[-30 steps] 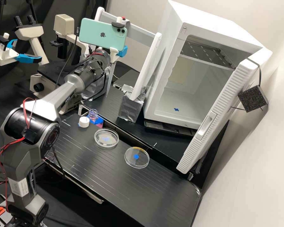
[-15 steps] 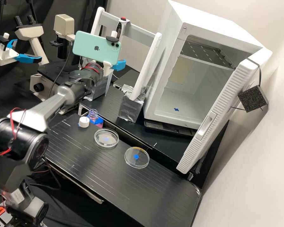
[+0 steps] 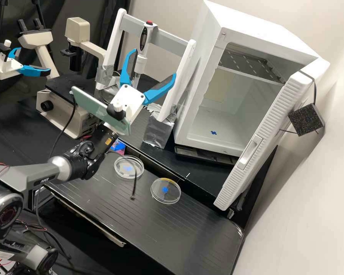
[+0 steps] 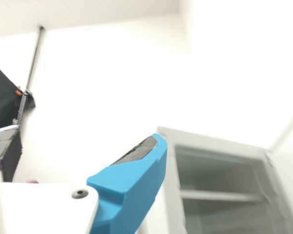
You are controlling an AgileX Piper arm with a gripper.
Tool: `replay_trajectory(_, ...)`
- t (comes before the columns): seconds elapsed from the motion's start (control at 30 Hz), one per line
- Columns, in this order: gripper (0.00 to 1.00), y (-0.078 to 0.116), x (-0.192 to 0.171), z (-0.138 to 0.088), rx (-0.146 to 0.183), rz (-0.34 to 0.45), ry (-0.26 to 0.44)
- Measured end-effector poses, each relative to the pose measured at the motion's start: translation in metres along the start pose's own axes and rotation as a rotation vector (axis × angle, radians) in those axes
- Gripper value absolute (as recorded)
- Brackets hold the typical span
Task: Use the pipette
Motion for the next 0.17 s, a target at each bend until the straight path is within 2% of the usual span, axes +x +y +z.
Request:
replay_trajectory(0.1, 1.00, -0.002, -0.009, 0.011, 0.007, -0.016, -0.049)
replay_trajectory(0.17, 1.00, -0.005, -0.014, 0.018, 0.000, -0.032, -0.080)
